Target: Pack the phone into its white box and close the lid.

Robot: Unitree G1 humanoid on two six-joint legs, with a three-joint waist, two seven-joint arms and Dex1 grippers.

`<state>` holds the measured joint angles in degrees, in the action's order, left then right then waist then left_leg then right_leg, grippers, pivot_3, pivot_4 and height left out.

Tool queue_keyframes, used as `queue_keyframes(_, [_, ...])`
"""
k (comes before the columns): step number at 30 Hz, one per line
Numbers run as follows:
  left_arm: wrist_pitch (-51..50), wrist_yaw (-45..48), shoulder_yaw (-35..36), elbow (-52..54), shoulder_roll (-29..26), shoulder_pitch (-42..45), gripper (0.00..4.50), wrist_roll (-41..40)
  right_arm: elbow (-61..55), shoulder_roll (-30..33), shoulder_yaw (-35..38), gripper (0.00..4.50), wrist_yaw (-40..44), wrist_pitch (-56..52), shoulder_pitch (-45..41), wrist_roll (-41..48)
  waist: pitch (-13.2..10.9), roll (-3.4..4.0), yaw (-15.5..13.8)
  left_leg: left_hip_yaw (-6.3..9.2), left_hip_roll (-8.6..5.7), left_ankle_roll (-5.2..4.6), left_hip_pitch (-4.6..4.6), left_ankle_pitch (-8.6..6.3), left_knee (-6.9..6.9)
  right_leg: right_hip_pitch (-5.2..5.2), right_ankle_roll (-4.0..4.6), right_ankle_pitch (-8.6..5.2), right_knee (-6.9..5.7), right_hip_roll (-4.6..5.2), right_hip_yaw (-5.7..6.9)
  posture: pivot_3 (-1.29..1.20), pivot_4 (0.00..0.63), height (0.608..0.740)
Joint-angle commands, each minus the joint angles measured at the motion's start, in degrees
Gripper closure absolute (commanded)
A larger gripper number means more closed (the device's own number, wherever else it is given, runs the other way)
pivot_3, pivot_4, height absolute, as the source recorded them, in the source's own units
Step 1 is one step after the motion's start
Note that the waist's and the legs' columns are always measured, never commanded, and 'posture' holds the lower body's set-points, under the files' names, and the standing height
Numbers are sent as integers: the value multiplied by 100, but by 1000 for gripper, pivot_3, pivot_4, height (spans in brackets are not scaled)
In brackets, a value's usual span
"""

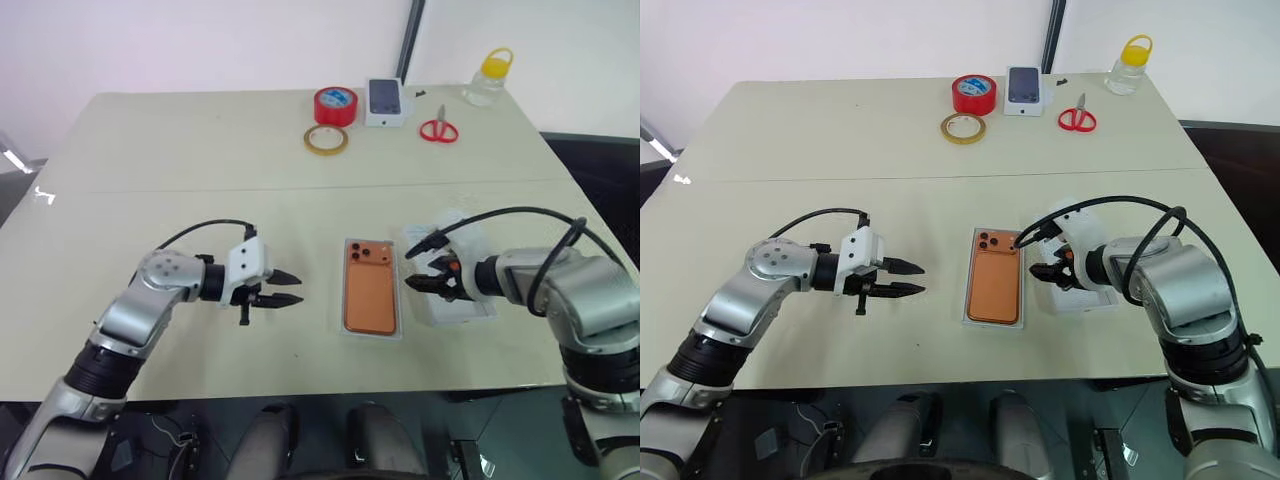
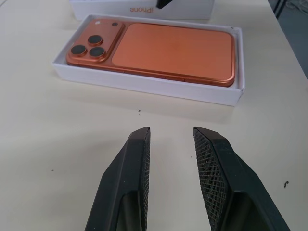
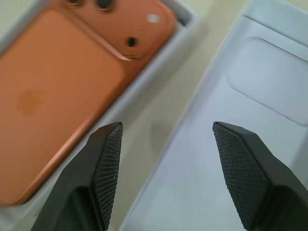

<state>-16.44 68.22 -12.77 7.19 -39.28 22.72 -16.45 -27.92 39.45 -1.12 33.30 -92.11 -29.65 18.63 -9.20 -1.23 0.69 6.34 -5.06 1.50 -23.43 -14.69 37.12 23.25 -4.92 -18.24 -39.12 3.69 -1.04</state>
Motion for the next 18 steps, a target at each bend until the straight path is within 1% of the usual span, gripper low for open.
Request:
queue_keyframes(1, [188, 39, 55, 137, -24, -16, 3007, 26, -56, -59, 195, 2783, -311, -39, 79, 147, 0, 0, 7, 0, 0, -1, 0, 0, 0, 0, 0, 0, 0, 0, 0, 0, 150, 740])
queue_keyframes(3, [198, 14, 64, 126, -22, -28, 3007, 50, -61, -95, 189, 3756, -448, -39, 140, 216, 1, 1, 16, 0, 0, -2, 0, -1, 0, 0, 0, 0, -1, 0, 0, 0, 150, 740])
queue_keyframes(4, [196, -11, 72, 121, -17, -36, 3007, 60, -74, -118, 182, 4366, -512, -39, 172, 252, 1, 1, 17, 0, 0, -4, 1, -2, 0, 0, 0, 0, -2, -1, 0, 0, 150, 740])
queue_keyframes(5, [185, -40, 86, 117, -9, -45, 3007, 65, -87, -143, 179, 4480, -578, -39, 193, 298, 1, 1, 17, 0, 0, -23, 1, -13, 0, -1, 0, 0, -3, -1, 0, 0, 150, 740])
queue_keyframes(9, [126, -132, 145, 122, 25, -81, 3007, 40, -72, -209, 249, 4480, -771, -39, 175, 490, 1, 2, 19, 0, 1, -28, 2, -16, 1, 0, 0, 0, -3, -2, 0, 0, 150, 740])
queue_keyframes(13, [49, -346, 333, 86, 33, -153, 3007, -9, 189, -310, 678, 4480, -968, -39, -177, 720, 1, 2, 35, 0, 1, -28, 2, -16, 1, 1, 0, 0, -4, -2, -1, 0, 150, 740])
queue_keyframes(16, [-24, -596, 609, -109, 77, -122, 3007, -67, 531, -507, 1273, 4480, -1060, -39, -746, 998, -1, 5, 42, -1, 1, -28, 2, -16, 1, 3, 0, 0, -8, -2, -1, 0, 150, 740])
queue_keyframes(18, [-98, -797, 806, -275, 128, -87, 3007, -90, 747, -749, 1742, 4480, -1136, -39, -1085, 1480, -1, 6, 43, -1, 1, -28, 2, -16, 0, 4, 0, 0, -10, -3, -1, 0, 150, 740])
